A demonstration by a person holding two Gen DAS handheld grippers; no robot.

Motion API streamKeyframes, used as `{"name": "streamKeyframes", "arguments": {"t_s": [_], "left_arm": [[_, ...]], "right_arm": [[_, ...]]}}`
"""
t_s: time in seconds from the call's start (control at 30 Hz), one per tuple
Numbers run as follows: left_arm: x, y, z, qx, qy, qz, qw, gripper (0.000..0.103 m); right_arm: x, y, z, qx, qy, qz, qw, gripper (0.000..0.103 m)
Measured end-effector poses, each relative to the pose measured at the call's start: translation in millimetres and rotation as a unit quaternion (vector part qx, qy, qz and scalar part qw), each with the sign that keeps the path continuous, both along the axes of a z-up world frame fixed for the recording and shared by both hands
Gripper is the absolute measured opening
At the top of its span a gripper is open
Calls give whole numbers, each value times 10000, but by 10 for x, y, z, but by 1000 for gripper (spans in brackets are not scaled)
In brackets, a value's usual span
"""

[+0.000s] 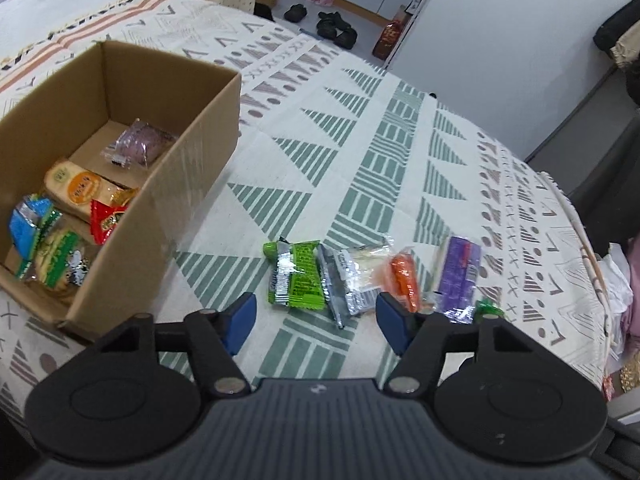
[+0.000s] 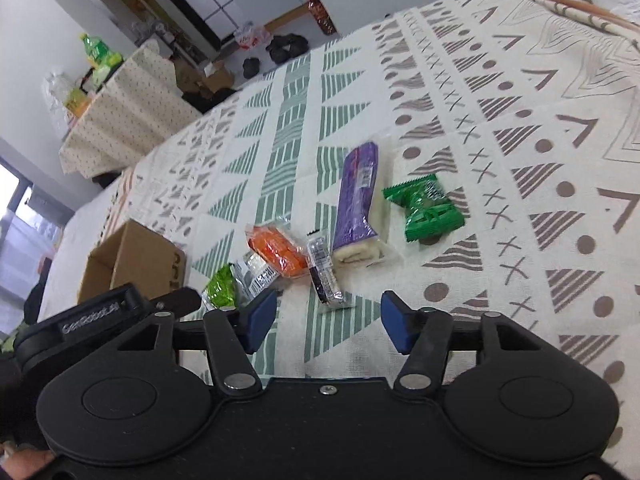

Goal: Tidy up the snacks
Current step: 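Grasp the green packet with the left gripper while the right grasps the clear stick snack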

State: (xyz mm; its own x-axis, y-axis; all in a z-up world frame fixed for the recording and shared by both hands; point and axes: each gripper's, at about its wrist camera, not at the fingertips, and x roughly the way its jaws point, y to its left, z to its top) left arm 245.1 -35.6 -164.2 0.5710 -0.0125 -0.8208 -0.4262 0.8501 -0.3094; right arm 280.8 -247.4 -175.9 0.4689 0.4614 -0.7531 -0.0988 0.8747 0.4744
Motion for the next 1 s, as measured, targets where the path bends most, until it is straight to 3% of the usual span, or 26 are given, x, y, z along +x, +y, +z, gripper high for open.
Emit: {"name": "streamKeyframes", "arguments": {"t_s": [0.13,0.57,0.7,0.83,0.93,1.0], "left_arm": [[82,42,-129,-33,79,159,9998,53],[321,71,-327,148,206,488,9985,52],[348,126,-432,-37,363,581,9976,36],[320,127,-412,-85,325,564,9978,31],[256,97,-341,-38,275,519,9983,31],[207,73,-288,-12,230,455,9987,31]], "right_arm": [[82,89,-77,-16,86,113,9999,49],[325,329,-307,-242,121,255,9993,47],[361,359,-359,-361,124,262,9989,46],[375,451,-396,-512,63,347,9981,41],[368,495,-401,-644,70,423,9970,21],[345,463,-382,-597,128,378,9974,20]]}}
